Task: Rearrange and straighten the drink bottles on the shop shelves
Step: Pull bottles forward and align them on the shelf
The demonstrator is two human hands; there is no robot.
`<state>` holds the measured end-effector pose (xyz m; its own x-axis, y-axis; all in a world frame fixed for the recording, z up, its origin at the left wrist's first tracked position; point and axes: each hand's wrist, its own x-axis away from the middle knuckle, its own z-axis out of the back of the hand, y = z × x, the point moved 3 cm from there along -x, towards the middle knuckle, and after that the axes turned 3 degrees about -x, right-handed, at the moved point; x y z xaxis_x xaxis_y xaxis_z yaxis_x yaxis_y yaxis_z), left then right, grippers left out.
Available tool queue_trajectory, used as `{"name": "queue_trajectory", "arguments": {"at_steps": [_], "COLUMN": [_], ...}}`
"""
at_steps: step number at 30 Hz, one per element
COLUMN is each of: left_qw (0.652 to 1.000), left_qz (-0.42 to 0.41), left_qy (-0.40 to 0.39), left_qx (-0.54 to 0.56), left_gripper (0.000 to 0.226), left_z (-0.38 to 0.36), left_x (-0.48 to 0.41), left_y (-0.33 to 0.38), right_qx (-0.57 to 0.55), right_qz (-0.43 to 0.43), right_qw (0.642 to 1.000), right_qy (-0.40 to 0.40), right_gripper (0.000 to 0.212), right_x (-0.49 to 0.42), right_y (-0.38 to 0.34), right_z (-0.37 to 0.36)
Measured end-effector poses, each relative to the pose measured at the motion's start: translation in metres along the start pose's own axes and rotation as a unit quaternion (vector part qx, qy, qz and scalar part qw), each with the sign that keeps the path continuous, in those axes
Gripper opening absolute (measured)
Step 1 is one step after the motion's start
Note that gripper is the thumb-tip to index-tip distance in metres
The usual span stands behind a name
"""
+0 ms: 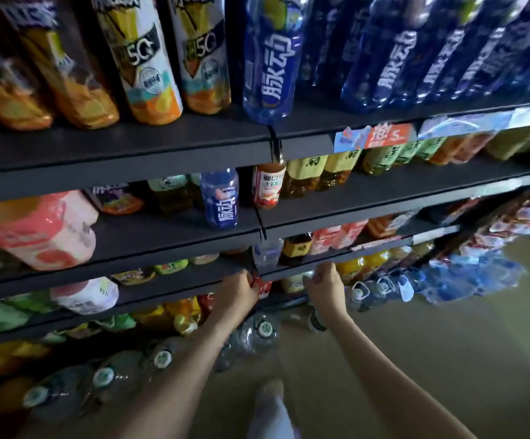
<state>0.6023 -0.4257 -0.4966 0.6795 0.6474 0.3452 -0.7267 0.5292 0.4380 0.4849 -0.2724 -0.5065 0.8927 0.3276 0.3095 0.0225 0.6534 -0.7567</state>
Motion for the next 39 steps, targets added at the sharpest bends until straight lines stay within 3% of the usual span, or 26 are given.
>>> {"name": "queue_trajectory", "arguments": {"at_steps": [4, 8, 11, 14, 16, 20, 24, 31, 34, 36, 39], "left_qw": [0.999, 0.996, 0.983, 0.962, 0.949, 0.94, 0.927, 0.936, 0.947, 0.955, 0.95], "left_qz": [0.026, 0.063, 0.04, 0.013, -0.024, -0.018, -0.018, -0.135, -0.164, -0.157, -0.132], "left_qy": [-0.001, 0.049, 0.154, 0.237, 0.274, 0.291, 0.352, 0.279, 0.217, 0.144, 0.076], "left_qx": [0.029, 0.046, 0.095, 0.133, 0.155, 0.177, 0.129, 0.168, 0.171, 0.204, 0.273], "left_gripper": [0.018, 0.033, 0.045, 0.071, 0.085, 0.075, 0.074, 0.075, 0.088, 0.098, 0.091], "left_z": [-0.036, -0.077, -0.108, -0.133, -0.147, -0.161, -0.169, -0.178, -0.183, -0.184, -0.18], "left_x": [-0.039, -0.081, -0.098, -0.104, -0.107, -0.108, -0.098, -0.104, -0.109, -0.107, -0.091], "left_y": [0.009, 0.008, 0.007, 0.003, 0.002, 0.002, 0.011, 0.038, 0.053, 0.066, 0.082], "right_qx": [0.015, 0.01, 0.058, 0.031, 0.019, 0.025, -0.019, -0.066, -0.088, -0.086, -0.08], "right_qz": [0.039, 0.098, 0.157, 0.197, 0.211, 0.227, 0.219, 0.24, 0.236, 0.229, 0.235], "right_qw": [0.999, 0.994, 0.981, 0.968, 0.966, 0.961, 0.964, 0.962, 0.964, 0.968, 0.968], "right_qy": [0.008, 0.053, 0.094, 0.153, 0.151, 0.155, 0.153, 0.117, 0.086, 0.06, 0.044], "right_gripper": [0.063, 0.083, 0.085, 0.085, 0.086, 0.088, 0.088, 0.086, 0.082, 0.082, 0.084], "right_x": [-0.058, -0.11, -0.134, -0.147, -0.155, -0.165, -0.162, -0.148, -0.136, -0.123, -0.098], "right_y": [0.012, 0.017, 0.028, 0.042, 0.049, 0.051, 0.048, 0.071, 0.084, 0.091, 0.088], "right_z": [-0.024, -0.054, -0.073, -0.081, -0.084, -0.087, -0.082, -0.063, -0.042, -0.026, 0.006]}}
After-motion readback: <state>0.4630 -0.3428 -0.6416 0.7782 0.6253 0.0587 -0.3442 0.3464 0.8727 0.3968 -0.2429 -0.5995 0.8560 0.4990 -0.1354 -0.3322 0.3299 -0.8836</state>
